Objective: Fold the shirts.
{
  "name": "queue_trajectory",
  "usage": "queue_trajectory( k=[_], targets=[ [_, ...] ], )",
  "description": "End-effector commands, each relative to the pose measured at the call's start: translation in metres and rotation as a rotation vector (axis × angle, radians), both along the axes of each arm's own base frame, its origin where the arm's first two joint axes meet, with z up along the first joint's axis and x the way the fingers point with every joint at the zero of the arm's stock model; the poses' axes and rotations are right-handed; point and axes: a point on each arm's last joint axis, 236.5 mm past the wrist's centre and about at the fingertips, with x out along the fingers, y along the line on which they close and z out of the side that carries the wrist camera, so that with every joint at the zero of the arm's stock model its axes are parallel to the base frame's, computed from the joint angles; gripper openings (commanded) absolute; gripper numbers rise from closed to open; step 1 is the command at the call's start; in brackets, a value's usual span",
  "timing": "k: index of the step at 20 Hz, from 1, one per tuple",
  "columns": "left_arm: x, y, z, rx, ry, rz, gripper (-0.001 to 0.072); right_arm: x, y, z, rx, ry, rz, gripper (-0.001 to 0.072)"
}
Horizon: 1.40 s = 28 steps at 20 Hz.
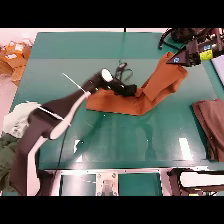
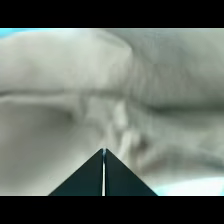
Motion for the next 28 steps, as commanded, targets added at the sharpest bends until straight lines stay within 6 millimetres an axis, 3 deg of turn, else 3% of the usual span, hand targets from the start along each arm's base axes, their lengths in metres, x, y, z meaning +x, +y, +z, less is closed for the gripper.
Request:
queue_trajectory(
  k=[1,4,6,10,11,12,13,14,15,17,18,19,21,23,25,26,28],
  targets=[
    [0.007,0.09,0.054,0.086,0.027,-0.08,0.0021,0.004,0.02,-0.003,0.01,0.017,-0.015,0.0021],
    [0.032,0.182,0.104,0.13,-0.015,0.013,0.0022,0.008,0.078,-0.003,0.039,0.001,0.014,0.0021],
    [0.041,0.231,0.127,0.132,-0.028,0.084,0.0022,0.013,0.131,-0.013,0.064,-0.011,0.016,0.0021],
    [0.039,0.295,0.143,0.155,-0.039,0.117,0.0022,0.019,0.27,-0.082,0.114,-0.013,-0.016,0.0022],
    [0.035,0.305,0.142,0.161,-0.021,0.112,0.0022,0.018,0.307,-0.106,0.125,-0.022,-0.026,0.007],
    [0.031,0.312,0.141,0.167,-0.013,0.103,0.0022,0.016,0.344,-0.134,0.135,-0.037,-0.042,0.0296],
    [0.03,0.315,0.14,0.169,-0.007,0.103,0.0022,0.016,0.37,-0.156,0.147,-0.054,-0.077,0.0451],
    [0.031,0.318,0.14,0.17,-0.01,0.104,0.0022,0.018,0.384,-0.171,0.166,-0.047,-0.114,0.0471],
    [0.031,0.318,0.14,0.172,-0.018,0.097,0.0022,0.019,0.386,-0.174,0.174,-0.032,-0.127,0.047],
    [0.03,0.318,0.138,0.173,-0.023,0.083,0.0022,0.035,0.354,-0.161,0.167,-0.011,-0.141,0.0469],
    [0.029,0.318,0.135,0.174,-0.019,0.077,0.0022,0.045,0.325,-0.149,0.15,0.003,-0.145,0.0468],
    [0.028,0.318,0.132,0.175,-0.01,0.076,0.0022,0.055,0.289,-0.137,0.125,0.015,-0.154,0.0466],
    [0.027,0.318,0.129,0.175,0.0,0.075,0.0022,0.071,0.207,-0.12,0.045,0.031,-0.189,0.037],
    [0.027,0.318,0.129,0.174,-0.001,0.076,0.0022,0.074,0.116,-0.116,-0.06,0.069,-0.255,0.0372],
    [0.031,0.318,0.129,0.172,-0.013,0.088,0.0022,0.063,0.038,-0.134,-0.159,0.138,-0.328,0.0409],
    [0.033,0.318,0.13,0.171,-0.019,0.094,0.0022,0.052,0.013,-0.153,-0.18,0.194,-0.346,0.0503],
    [0.034,0.318,0.13,0.171,-0.021,0.096,0.0022,0.026,-0.01,-0.2,-0.186,0.31,-0.359,0.0519]
  ],
)
